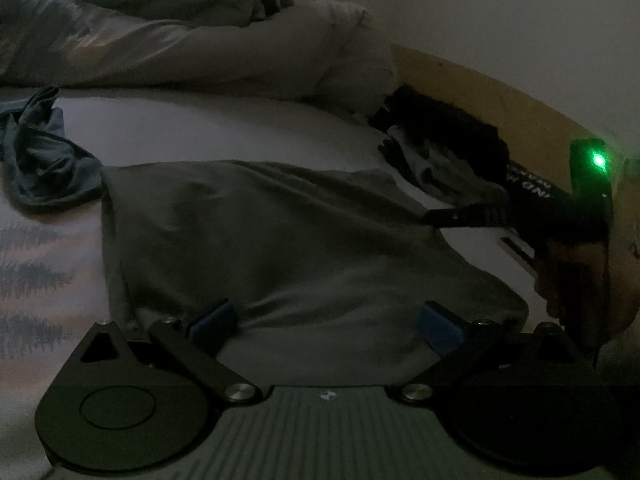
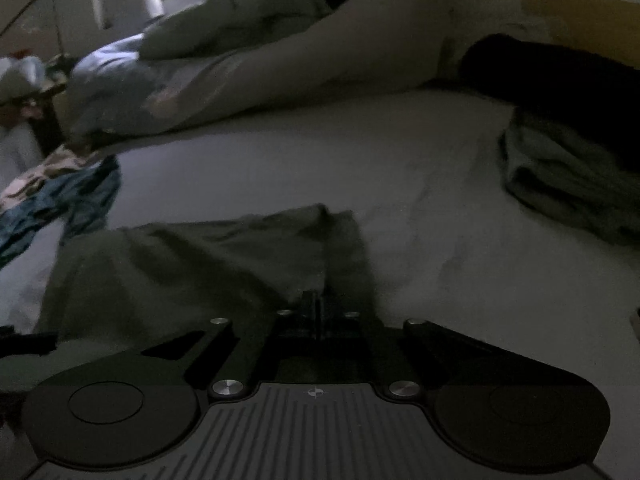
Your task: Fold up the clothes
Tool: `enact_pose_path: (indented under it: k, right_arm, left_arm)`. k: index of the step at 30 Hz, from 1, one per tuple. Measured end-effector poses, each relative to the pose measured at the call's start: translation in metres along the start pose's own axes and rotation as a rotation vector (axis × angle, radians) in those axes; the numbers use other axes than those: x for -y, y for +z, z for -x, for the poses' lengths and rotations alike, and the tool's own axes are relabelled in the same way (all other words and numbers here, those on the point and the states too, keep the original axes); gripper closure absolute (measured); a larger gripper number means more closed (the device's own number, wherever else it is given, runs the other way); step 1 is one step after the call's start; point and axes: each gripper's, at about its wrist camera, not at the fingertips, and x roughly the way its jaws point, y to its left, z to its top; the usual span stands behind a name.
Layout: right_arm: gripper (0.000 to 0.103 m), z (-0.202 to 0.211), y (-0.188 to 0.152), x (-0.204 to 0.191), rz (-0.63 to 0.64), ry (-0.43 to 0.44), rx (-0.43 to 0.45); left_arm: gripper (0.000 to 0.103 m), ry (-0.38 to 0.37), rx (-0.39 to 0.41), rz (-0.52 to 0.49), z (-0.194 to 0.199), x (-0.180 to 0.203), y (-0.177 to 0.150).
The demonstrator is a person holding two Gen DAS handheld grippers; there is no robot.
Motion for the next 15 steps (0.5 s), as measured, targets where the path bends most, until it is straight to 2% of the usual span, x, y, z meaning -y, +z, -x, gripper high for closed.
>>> enact_pose_path:
  k: [6,9,15]
  right_arm:
    - [0.102,-0.001,0.002,0.024,-0.064,-0.146,-0.042]
    - [0.098,0.024,0.003,0.009,-0.066,-0.108,-0.001]
    - [0.096,0.056,-0.022,-0.070,0.022,0.051,0.022]
  left_arm:
    - [0.000,0.003,-0.002,0.004,0.003,-0.002,0.001]
    - [0.001,0.008,0.014,0.008,0.008,0.000,0.002]
    - [0.004,-0.002,0.082,0.019,0.021,0.003,0.004]
